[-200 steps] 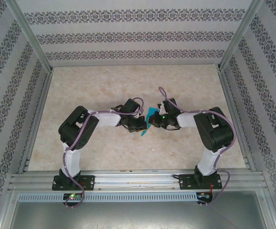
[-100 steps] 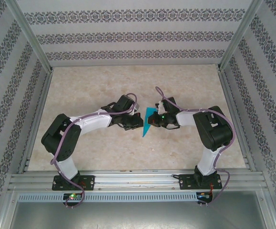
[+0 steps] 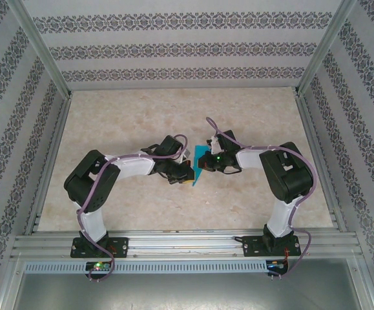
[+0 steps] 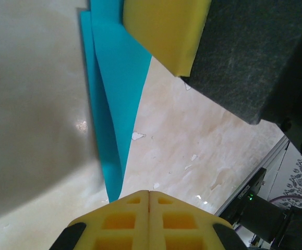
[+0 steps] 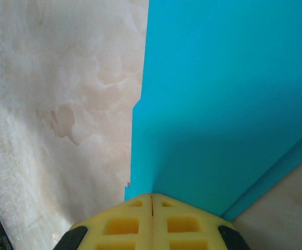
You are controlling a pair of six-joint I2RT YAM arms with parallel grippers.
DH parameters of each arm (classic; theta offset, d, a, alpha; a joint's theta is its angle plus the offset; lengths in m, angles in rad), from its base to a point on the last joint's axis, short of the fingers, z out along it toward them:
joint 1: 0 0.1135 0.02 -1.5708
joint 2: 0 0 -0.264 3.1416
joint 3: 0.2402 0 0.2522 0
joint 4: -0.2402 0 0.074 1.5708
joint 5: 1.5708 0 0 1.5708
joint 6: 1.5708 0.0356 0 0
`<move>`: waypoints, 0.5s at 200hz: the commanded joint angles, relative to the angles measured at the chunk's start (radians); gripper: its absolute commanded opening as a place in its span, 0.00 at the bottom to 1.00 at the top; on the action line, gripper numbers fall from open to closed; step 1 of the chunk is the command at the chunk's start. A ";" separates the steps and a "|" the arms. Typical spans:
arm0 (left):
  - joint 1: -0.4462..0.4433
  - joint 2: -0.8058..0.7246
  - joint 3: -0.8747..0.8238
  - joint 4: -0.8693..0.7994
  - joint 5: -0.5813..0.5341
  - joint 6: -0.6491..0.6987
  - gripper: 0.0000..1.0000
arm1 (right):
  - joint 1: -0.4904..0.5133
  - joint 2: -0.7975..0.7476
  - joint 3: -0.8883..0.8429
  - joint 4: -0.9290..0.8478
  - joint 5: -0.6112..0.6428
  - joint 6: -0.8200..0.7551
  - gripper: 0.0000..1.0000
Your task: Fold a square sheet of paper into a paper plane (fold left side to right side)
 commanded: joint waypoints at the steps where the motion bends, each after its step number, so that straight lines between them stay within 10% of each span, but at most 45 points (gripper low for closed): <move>1: -0.010 0.022 0.034 0.037 0.030 -0.014 0.00 | 0.022 0.064 -0.024 -0.121 0.063 -0.035 0.00; 100: -0.022 0.086 0.067 0.051 0.051 -0.019 0.00 | 0.028 0.082 -0.012 -0.140 0.074 -0.042 0.00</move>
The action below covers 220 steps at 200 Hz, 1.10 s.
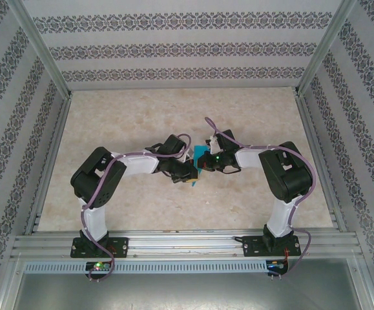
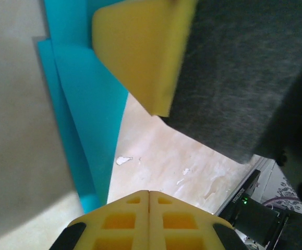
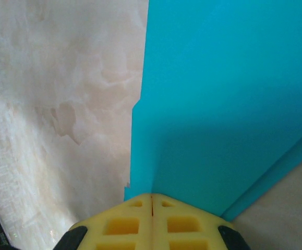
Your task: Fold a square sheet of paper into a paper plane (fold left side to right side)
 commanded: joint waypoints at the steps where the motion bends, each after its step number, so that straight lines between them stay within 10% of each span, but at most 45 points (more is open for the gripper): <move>1: -0.015 0.020 0.022 0.018 0.025 -0.011 0.00 | 0.022 0.073 -0.027 -0.121 0.074 -0.029 0.00; 220: -0.016 0.039 -0.027 0.009 -0.023 -0.016 0.00 | 0.028 0.084 -0.012 -0.178 0.108 -0.059 0.00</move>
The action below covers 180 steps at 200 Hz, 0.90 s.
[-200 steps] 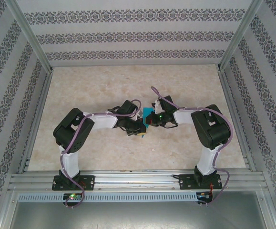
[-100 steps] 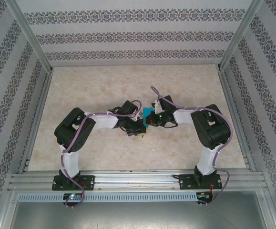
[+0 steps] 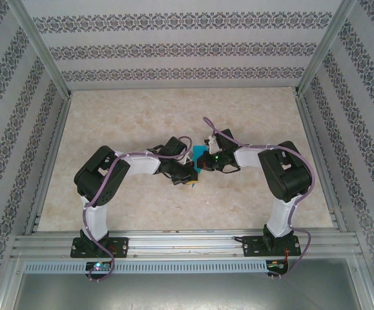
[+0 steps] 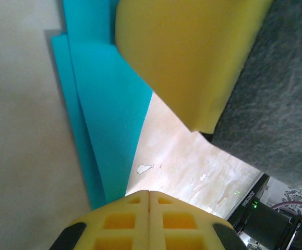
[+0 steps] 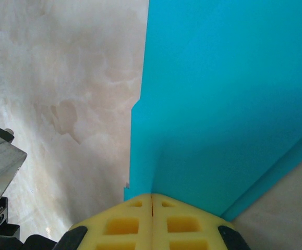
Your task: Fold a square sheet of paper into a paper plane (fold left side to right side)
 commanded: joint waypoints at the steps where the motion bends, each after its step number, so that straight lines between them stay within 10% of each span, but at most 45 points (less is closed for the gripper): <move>1: -0.009 0.007 -0.022 -0.003 -0.019 -0.015 0.00 | 0.021 0.075 -0.035 -0.145 0.106 -0.032 0.00; 180: -0.008 0.002 -0.052 -0.006 -0.032 -0.022 0.00 | 0.023 0.084 -0.028 -0.171 0.114 -0.045 0.00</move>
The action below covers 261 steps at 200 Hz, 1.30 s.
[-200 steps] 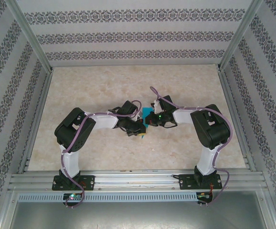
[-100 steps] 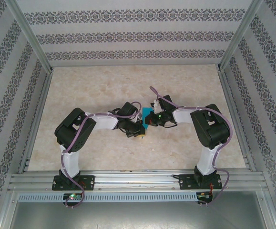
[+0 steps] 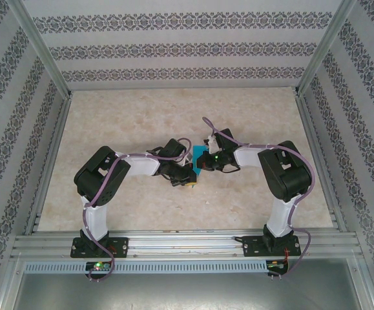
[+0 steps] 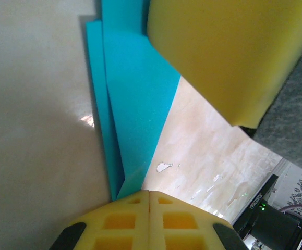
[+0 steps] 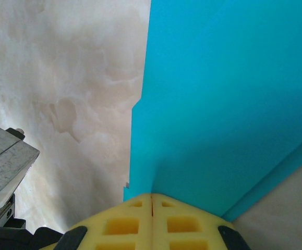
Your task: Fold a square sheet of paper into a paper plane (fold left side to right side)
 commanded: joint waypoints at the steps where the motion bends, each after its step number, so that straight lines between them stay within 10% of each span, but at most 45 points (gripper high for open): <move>1: -0.009 0.002 -0.026 -0.022 -0.018 -0.021 0.00 | 0.023 0.080 -0.037 -0.152 0.113 -0.027 0.00; 261: -0.033 -0.147 -0.120 -0.084 0.008 -0.012 0.00 | 0.025 0.079 -0.018 -0.190 0.103 -0.034 0.00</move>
